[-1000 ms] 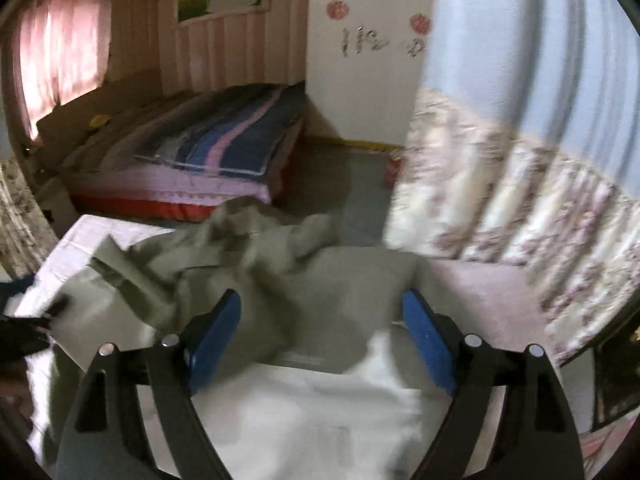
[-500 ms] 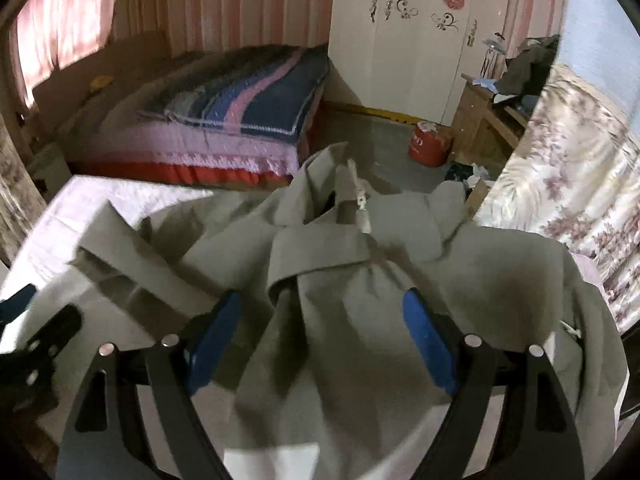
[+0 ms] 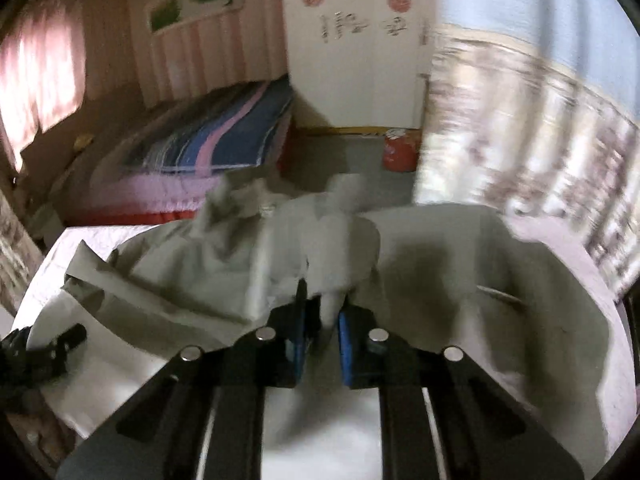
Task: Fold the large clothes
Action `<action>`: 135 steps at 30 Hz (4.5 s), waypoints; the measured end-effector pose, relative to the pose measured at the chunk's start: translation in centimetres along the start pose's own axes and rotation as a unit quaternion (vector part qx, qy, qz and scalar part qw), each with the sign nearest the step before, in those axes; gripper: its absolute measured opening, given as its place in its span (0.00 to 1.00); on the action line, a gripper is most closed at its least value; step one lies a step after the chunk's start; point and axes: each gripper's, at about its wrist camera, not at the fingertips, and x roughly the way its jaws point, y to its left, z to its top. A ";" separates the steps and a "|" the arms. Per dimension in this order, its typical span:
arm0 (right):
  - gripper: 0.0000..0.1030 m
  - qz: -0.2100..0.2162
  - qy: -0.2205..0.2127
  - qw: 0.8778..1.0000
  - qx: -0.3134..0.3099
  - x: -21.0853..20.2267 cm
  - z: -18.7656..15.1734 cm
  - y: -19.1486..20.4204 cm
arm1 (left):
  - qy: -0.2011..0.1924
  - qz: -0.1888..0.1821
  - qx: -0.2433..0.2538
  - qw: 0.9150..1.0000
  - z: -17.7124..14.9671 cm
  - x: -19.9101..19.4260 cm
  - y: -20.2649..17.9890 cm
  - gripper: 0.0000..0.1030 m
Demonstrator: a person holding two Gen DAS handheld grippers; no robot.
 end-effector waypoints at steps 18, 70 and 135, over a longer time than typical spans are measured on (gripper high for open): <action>0.63 0.084 0.050 0.994 0.052 -9.0 -7.7 -11.6 | 0.006 -0.003 0.038 0.999 -2.4 -5.4 -1.7 0.97; 0.77 0.035 -0.005 0.999 -0.028 -11.9 -6.0 -15.7 | -0.080 -0.014 0.057 0.995 -6.9 -12.0 -2.2 0.96; 0.60 0.227 -0.042 0.971 -0.063 -29.7 -15.6 -4.5 | -0.085 -0.113 0.116 0.983 -24.9 -29.5 -6.9 0.97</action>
